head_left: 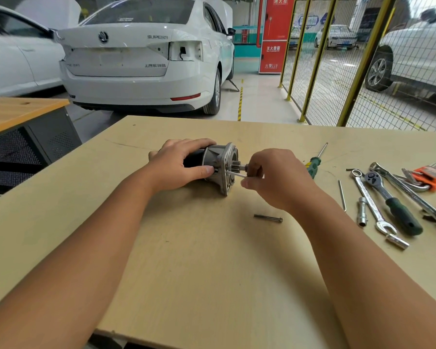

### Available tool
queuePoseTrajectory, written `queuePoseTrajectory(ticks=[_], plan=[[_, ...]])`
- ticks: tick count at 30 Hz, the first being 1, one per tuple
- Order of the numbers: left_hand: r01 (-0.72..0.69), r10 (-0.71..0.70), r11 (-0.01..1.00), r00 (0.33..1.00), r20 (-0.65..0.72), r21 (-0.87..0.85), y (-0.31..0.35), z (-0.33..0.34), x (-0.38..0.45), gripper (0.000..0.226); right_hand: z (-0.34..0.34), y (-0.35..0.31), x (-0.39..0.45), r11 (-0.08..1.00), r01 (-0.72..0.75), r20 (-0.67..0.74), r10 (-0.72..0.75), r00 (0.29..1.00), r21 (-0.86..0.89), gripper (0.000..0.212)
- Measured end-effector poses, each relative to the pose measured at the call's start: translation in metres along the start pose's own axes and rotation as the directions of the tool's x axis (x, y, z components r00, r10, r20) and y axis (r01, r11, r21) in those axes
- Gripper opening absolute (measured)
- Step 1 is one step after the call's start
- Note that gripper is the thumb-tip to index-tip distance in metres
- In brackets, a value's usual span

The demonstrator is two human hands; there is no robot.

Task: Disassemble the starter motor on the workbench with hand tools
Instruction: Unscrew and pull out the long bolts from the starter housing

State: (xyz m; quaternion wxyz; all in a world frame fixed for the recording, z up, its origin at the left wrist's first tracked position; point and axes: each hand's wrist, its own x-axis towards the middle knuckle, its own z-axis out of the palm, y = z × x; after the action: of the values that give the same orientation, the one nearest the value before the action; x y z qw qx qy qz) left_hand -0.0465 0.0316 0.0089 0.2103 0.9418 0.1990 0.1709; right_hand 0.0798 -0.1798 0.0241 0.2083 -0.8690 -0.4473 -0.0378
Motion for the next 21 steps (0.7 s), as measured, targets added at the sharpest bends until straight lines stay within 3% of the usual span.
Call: queuePoseTrajectory(ticks=[5, 9, 16, 21], plan=[[-0.004, 0.004, 1.0, 1.0, -0.014, -0.004, -0.0003, 0.0011, 0.001, 0.055, 0.0026, 0.0026, 0.0005, 0.989, 0.026, 0.01, -0.028, 1.0, 0.147, 0.02], [-0.002, 0.002, 1.0, 1.0, -0.011, -0.005, -0.0006, 0.0009, 0.0007, 0.057, 0.0001, 0.0031, 0.0019, 0.993, 0.016, 0.067, -0.024, 0.997, 0.117, 0.04], [-0.005, 0.005, 1.0, 1.0, -0.01, -0.005, 0.0001, 0.0, 0.0004, 0.059, 0.001, -0.0005, 0.0003, 1.0, -0.001, 0.033, 0.002, 0.999, -0.022, 0.018], [-0.006, 0.006, 1.0, 1.0, -0.004, -0.004, 0.0007, 0.0002, -0.0003, 0.056, 0.0031, 0.0007, 0.0012, 0.999, -0.008, -0.012, 0.008, 1.0, 0.047, 0.02]])
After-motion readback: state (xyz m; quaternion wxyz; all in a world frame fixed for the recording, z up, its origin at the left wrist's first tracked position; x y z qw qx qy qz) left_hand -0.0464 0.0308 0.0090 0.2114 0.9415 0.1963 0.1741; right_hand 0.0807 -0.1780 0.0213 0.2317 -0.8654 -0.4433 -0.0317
